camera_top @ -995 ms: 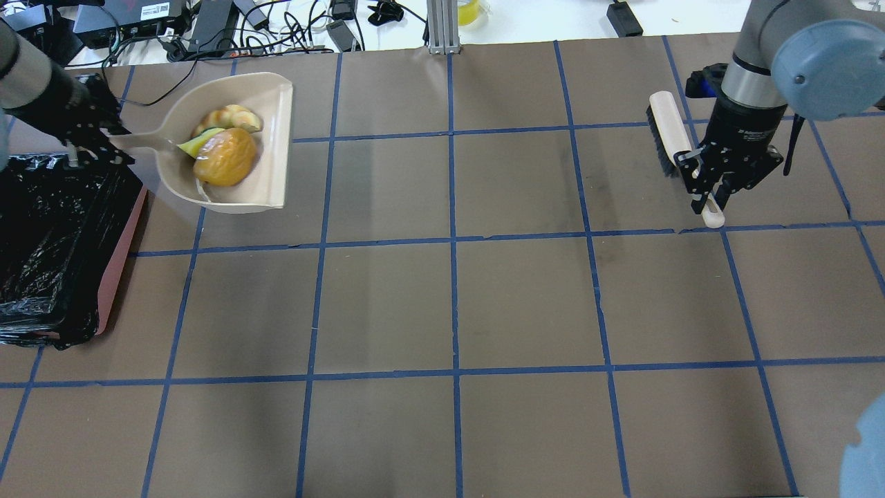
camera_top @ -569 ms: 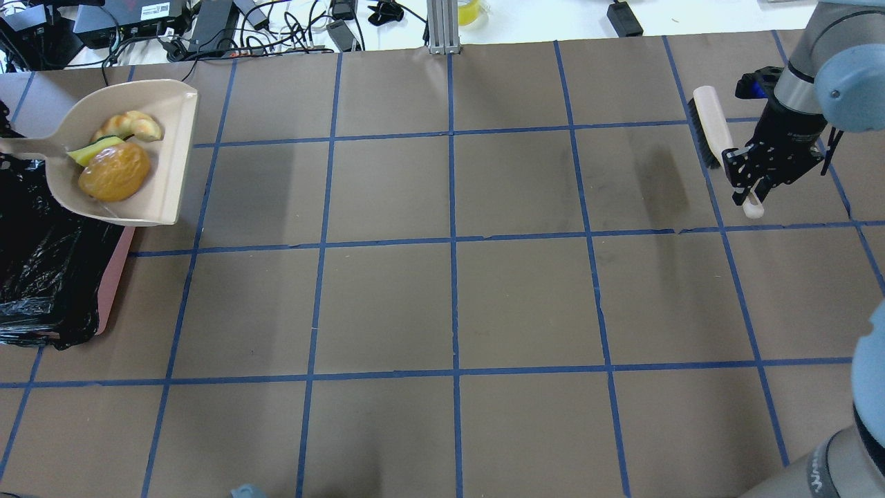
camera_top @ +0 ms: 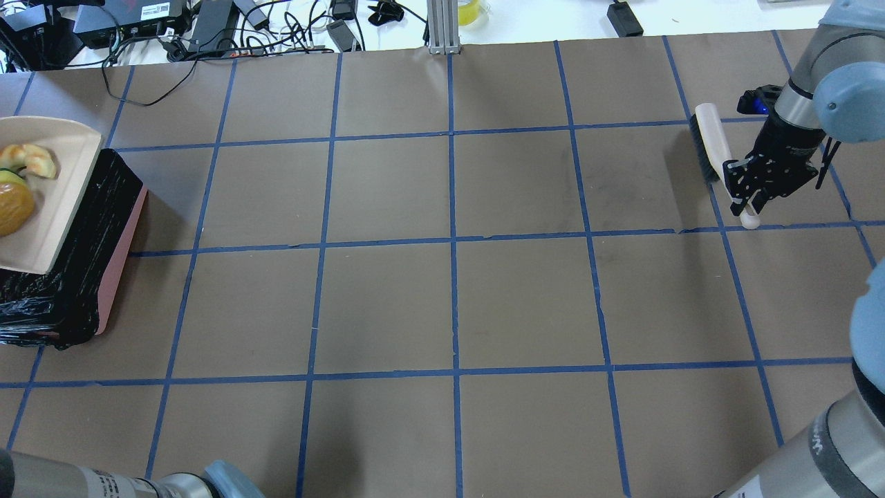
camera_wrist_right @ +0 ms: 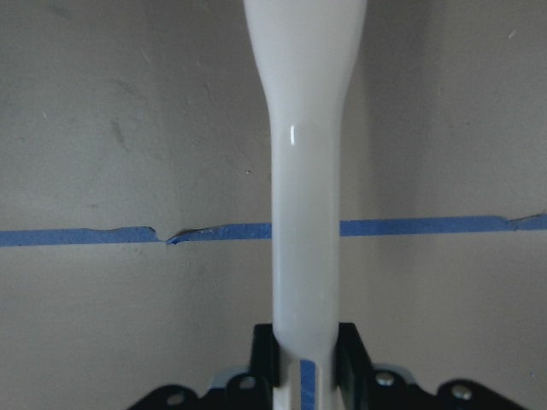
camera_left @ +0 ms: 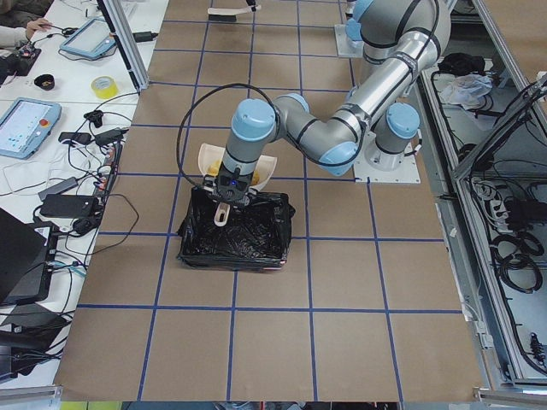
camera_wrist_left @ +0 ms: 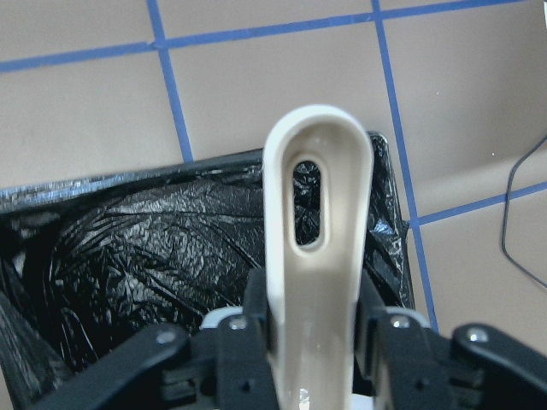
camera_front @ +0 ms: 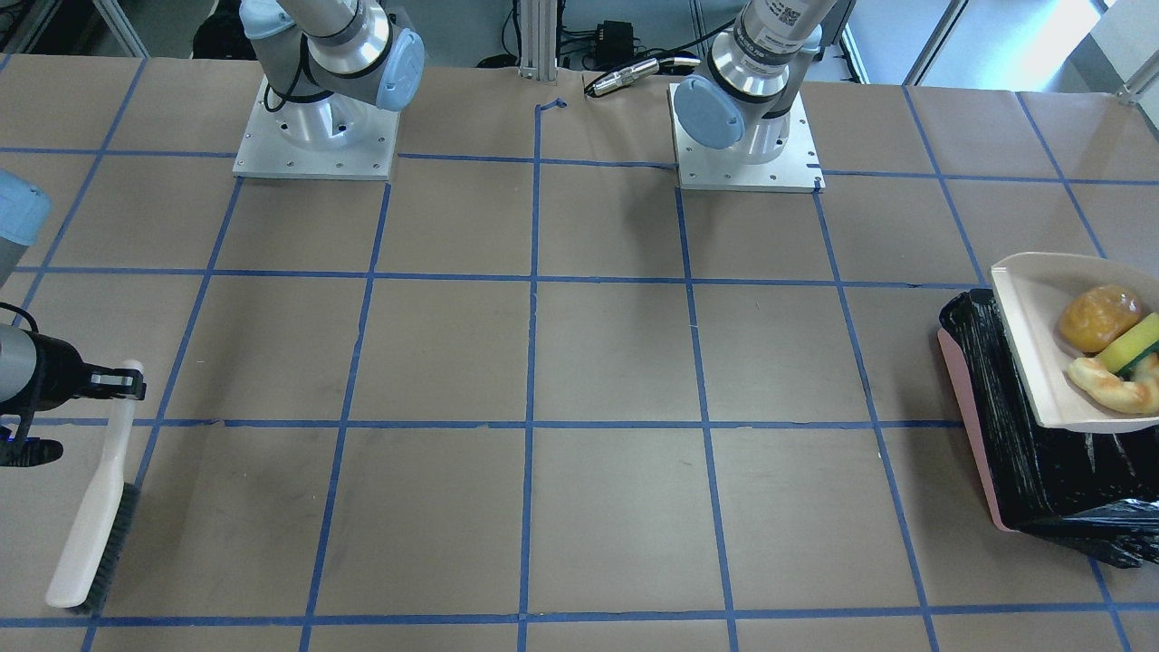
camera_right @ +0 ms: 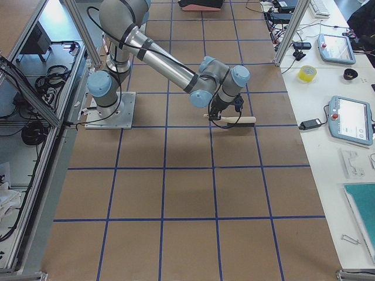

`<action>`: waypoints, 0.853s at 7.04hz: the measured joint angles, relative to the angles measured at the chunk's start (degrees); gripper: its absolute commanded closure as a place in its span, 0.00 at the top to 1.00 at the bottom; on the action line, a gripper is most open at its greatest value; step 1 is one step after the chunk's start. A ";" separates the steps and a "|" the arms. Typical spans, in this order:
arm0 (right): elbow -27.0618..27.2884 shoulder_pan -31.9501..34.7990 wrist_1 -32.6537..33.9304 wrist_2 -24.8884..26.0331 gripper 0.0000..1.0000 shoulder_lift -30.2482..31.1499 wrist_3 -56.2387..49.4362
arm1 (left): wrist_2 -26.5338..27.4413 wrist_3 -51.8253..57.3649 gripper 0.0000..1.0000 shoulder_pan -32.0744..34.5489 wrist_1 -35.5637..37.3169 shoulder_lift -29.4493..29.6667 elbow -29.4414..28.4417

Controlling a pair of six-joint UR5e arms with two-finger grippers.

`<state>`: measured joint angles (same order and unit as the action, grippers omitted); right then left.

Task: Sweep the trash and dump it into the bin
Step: 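Tilt dustpan over trash bag with left gripper while right gripper sets brush down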

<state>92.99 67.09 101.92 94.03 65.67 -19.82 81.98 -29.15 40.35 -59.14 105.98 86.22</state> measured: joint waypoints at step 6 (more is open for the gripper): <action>1.54 -0.03 -0.83 -1.44 0.78 0.75 0.67 | -17.59 21.24 0.00 -3.24 19.08 6.88 -2.90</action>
<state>94.53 67.06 101.09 92.59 66.42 -19.14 64.40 -7.92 37.10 -40.06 112.86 83.32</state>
